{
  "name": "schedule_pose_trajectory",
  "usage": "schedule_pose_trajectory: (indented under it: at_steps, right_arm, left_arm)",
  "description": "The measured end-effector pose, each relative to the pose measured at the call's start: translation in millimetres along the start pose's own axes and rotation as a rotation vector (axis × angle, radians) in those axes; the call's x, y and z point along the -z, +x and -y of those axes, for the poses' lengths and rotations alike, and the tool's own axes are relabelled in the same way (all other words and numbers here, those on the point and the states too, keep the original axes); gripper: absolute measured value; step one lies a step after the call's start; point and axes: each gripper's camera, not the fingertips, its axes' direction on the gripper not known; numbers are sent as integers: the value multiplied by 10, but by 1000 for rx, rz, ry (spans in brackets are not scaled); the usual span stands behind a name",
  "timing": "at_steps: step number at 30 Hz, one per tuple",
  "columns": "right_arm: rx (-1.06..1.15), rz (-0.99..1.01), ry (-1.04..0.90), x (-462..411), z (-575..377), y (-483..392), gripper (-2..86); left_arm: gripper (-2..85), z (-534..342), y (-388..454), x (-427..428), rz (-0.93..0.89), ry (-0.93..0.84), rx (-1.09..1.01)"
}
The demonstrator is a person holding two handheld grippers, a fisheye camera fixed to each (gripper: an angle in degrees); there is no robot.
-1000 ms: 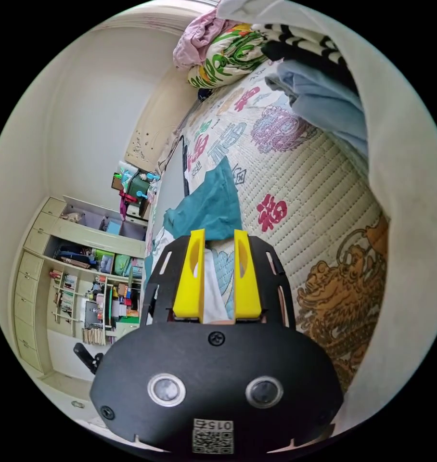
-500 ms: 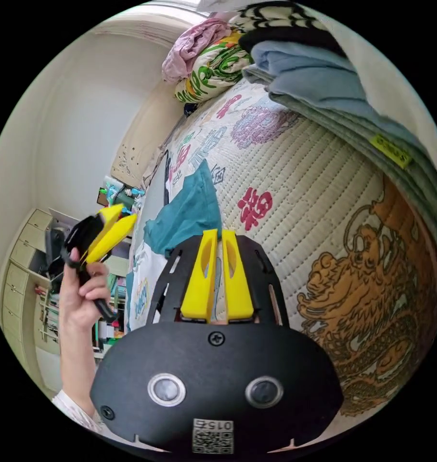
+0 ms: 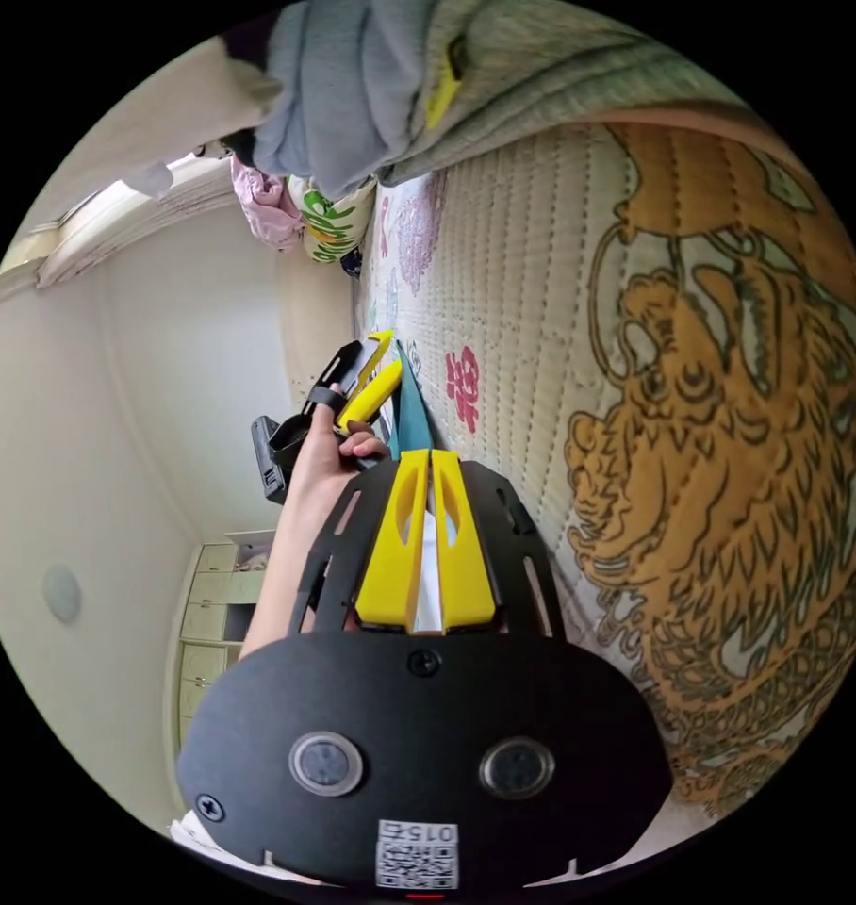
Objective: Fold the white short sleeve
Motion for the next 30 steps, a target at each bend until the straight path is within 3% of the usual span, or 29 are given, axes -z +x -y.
schedule_pose_trajectory:
  at_steps: [4,10,13,18,24,30]
  right_arm:
    - [-16,3,-3,149,24,195,-2]
    - [21,39,0,398,-222,549,-1]
    - [169,53,-6,477,-491,517,-3]
    - [429,134,-257,163,-1227,631,-3]
    - [977,-171,-497,-468,-2917,707,-3]
    - [1180,-293,-748,-976,-4170,1686,-1]
  left_arm:
    - [36,-35,-28,81,70,11,10]
    - [0,-266,-340,987,-118,215,9]
    - [-2,-447,-591,1726,-133,280,-32]
    - [-2,-990,-1106,3124,-47,298,-163]
    - [-2,-2228,-1777,4147,42,232,-177]
    - [-2,-3382,-2334,4321,3,217,-38]
